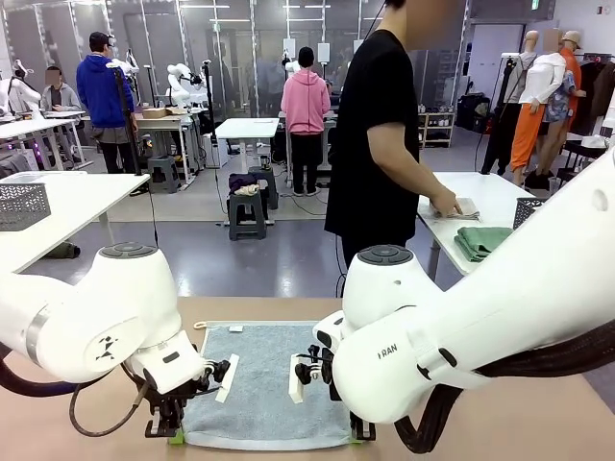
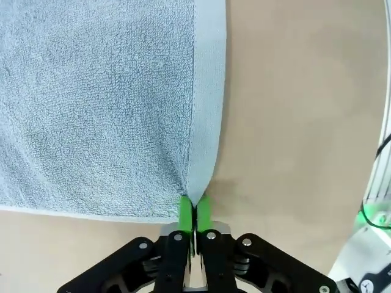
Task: Fold the towels and place them in the basket.
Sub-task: When a person lays out a Towel with hook on the table, fold it in half twice.
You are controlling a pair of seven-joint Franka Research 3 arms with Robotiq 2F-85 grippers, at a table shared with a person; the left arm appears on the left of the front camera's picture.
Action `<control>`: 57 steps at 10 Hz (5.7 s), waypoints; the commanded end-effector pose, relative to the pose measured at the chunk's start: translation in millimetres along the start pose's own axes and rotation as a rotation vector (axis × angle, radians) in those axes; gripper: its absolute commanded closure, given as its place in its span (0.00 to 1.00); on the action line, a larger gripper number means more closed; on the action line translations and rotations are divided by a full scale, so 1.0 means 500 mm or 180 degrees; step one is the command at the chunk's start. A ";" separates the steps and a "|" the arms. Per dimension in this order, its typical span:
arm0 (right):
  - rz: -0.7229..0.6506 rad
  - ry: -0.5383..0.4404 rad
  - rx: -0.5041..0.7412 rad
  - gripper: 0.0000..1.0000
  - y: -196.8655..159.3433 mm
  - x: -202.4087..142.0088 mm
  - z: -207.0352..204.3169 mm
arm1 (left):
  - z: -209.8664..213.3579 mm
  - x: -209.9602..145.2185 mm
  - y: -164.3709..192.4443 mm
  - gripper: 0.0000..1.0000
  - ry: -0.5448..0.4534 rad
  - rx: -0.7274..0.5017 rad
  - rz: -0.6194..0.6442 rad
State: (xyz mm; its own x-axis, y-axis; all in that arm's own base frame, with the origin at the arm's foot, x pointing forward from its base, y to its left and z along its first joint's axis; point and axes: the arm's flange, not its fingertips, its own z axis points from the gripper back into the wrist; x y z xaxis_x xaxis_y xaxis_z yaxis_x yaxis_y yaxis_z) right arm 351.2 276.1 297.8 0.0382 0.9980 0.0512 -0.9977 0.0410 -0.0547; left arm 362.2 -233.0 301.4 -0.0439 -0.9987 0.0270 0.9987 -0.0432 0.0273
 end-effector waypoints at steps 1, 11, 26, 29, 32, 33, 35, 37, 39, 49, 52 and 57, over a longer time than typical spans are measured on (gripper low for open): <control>0.0092 -0.0002 0.0073 1.00 -0.002 -0.005 0.004 | -0.002 0.003 0.005 1.00 0.0008 -0.0058 -0.0137; 0.0093 0.0032 0.0001 0.99 0.001 0.002 0.062 | 0.074 0.001 0.006 0.96 0.0191 0.0273 -0.0008; 0.0083 -0.0011 -0.0231 0.99 -0.020 0.018 0.185 | 0.165 0.003 0.029 0.96 0.0177 0.0500 -0.0123; 0.0179 -0.0099 -0.0052 0.99 -0.067 0.019 0.213 | 0.210 0.003 0.084 0.96 0.0225 0.0554 -0.0155; 0.0156 -0.0151 0.0190 0.99 -0.137 0.017 0.226 | 0.224 0.012 0.159 0.96 0.0298 0.0456 -0.0154; 0.0174 -0.0185 0.0226 0.99 -0.160 0.016 0.228 | 0.217 0.013 0.182 0.96 0.0309 0.0401 -0.0139; 0.0173 -0.0281 0.0312 0.99 -0.210 0.018 0.227 | 0.191 0.013 0.236 0.96 0.0289 0.0330 -0.0092; 0.0169 -0.0251 0.0368 0.99 -0.260 0.020 0.220 | 0.178 0.001 0.280 0.96 0.0305 0.0278 0.0041; 0.0211 -0.0235 0.0436 0.99 -0.313 0.023 0.209 | 0.171 -0.011 0.328 0.96 0.0286 0.0336 0.0119; 0.0167 -0.0172 0.0318 0.99 -0.437 0.037 0.154 | 0.140 0.003 0.429 0.96 0.0123 0.0464 0.0193; 0.0167 -0.0172 0.0318 0.99 -0.437 0.037 0.154 | 0.140 0.003 0.429 0.96 0.0123 0.0464 0.0193; 0.0211 -0.0245 0.0374 0.99 -0.490 0.050 0.098 | 0.123 0.025 0.461 0.96 0.0043 0.0495 0.0170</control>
State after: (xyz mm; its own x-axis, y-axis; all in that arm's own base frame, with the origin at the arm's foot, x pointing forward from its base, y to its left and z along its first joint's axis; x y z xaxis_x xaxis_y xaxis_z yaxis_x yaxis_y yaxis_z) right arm 580.8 289.5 363.0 -0.0130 0.9926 0.1206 -0.9978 -0.0208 0.0636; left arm 578.0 -252.9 372.2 0.0196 -0.9998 0.0106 0.9861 0.0211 0.1649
